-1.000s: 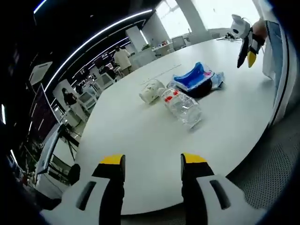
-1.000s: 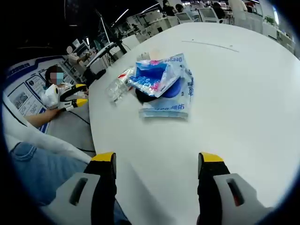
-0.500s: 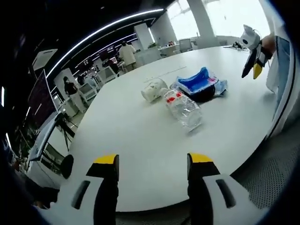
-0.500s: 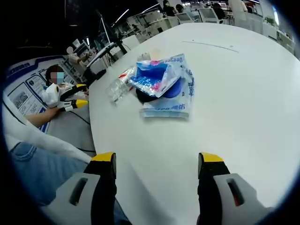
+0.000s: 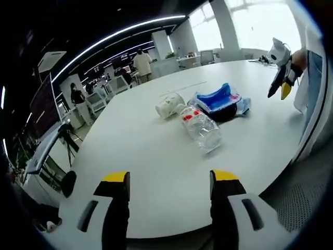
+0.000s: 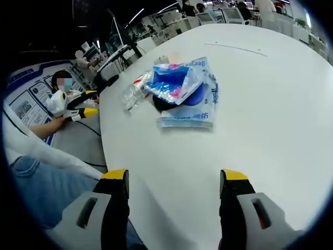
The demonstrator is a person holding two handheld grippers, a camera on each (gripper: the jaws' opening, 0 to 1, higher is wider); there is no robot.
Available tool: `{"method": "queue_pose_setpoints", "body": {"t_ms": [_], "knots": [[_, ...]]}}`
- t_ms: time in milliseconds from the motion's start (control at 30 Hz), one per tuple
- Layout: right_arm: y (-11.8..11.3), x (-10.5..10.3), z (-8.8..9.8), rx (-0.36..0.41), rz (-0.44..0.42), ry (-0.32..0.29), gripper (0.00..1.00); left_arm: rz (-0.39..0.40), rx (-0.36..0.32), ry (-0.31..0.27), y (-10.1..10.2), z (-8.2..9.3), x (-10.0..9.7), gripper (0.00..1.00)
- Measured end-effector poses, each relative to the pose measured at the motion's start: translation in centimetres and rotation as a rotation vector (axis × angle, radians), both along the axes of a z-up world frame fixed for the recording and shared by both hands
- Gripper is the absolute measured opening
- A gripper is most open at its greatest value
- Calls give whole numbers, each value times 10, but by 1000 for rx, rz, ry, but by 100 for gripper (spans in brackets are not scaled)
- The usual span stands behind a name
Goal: Arrange the tabletop items into an orderly group along one side of the table until the central work area is clear of visible clutter.
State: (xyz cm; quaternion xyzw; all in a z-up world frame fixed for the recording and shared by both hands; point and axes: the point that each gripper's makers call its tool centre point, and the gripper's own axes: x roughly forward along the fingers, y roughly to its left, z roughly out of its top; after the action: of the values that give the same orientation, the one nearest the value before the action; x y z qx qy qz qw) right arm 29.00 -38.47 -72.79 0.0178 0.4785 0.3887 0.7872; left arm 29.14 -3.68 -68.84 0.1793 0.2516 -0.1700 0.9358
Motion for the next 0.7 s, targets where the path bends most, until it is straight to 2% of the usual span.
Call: {"method": "queue_pose_setpoints", "body": {"t_ms": [300,433,500,700], "knots": [[0,0,0,5,-3,2,71,38,-113,-4,-5,8,1,74],[-1,1,0,9,-11,3,71,60,-201,-1,-11,16,2,80],[-2,2,1,17,-23,7,71,63,-211,9,-8,13,2,81],[-3,3,1,18,-25,7,71,62,-257,28,-21,21,0,82]]}}
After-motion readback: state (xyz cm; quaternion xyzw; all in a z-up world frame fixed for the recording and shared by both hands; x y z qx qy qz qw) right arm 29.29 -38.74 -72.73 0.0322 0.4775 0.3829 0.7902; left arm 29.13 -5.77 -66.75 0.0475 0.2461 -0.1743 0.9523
